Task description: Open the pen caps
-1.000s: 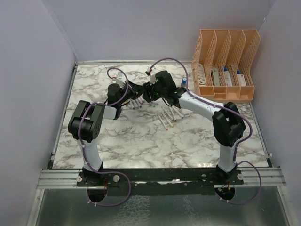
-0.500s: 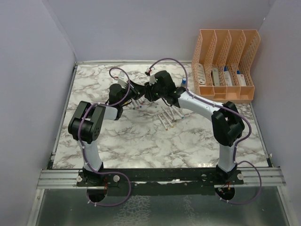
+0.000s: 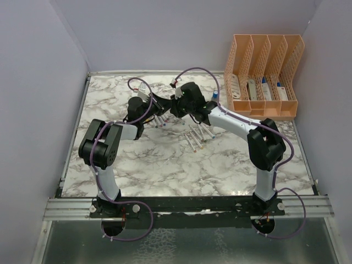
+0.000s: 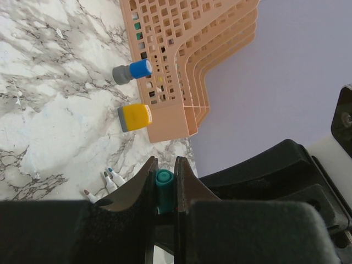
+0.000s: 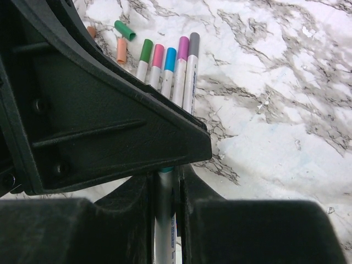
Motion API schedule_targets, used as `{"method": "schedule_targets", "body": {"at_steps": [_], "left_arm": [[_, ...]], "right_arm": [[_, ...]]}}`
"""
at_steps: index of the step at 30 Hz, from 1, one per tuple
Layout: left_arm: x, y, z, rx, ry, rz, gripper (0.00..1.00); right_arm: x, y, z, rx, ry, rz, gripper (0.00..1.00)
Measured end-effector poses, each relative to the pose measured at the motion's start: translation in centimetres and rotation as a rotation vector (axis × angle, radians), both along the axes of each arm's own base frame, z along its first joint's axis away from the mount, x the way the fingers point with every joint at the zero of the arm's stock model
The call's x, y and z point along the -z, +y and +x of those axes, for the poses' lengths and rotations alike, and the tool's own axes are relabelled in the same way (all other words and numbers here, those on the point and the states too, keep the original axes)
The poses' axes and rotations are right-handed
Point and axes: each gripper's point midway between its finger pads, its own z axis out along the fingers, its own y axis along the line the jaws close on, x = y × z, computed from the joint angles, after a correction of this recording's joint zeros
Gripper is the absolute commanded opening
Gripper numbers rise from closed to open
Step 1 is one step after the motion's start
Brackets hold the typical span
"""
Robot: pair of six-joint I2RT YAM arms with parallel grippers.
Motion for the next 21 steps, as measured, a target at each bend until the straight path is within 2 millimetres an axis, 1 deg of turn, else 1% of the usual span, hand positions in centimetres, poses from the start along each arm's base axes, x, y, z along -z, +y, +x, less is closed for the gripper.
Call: {"method": "schedule_targets", "body": {"at_steps": [4,6,9,10,12,14,15,16,18,21], "left_arm": [[0.3,0.0,0.5,-0.002,0.009,0.042,0.00],[0.3,-0.4,0.8,0.015,0.017,0.062,0.00],[-0.7,-1.2,1.4,0.056,-0.004,0.078,0.00],[-1.2,-0.9,2.4,0.033,-0.025,0.086,0.00],[-1.9,1.0,4.8,-0.034,-0.055,0.097,0.00],[-1.9,3.1,6.4,-0.093,-0.065,0.108,0.00],[-1.6,4.3,7.1,-0.124,-0.058,0.115,0.00],[-1.1,5.1,7.5,-0.146,-0.047,0.122,0.00],[-0.2,6.1,7.6,-0.167,-0.026,0.135,0.00],[1.5,6.4,6.8,-0.165,0.009,0.153,0.00]], "right_arm": [[0.4,-0.4,0.1,0.015,-0.003,-0.006,0.01],[0.4,-1.0,0.1,0.031,-0.016,-0.003,0.01],[-0.3,-1.9,0.3,0.061,-0.050,0.014,0.02],[0.1,-2.7,-0.6,0.062,-0.030,0.000,0.01],[1.0,-3.8,-2.6,0.053,0.008,-0.032,0.01],[1.7,-4.3,-3.8,0.046,0.033,-0.053,0.01],[2.0,-4.5,-4.1,0.045,0.042,-0.062,0.01],[2.4,-4.7,-4.4,0.044,0.052,-0.070,0.01],[3.0,-4.9,-4.9,0.041,0.069,-0.085,0.01],[3.3,-5.0,-5.1,0.039,0.077,-0.093,0.01]]}}
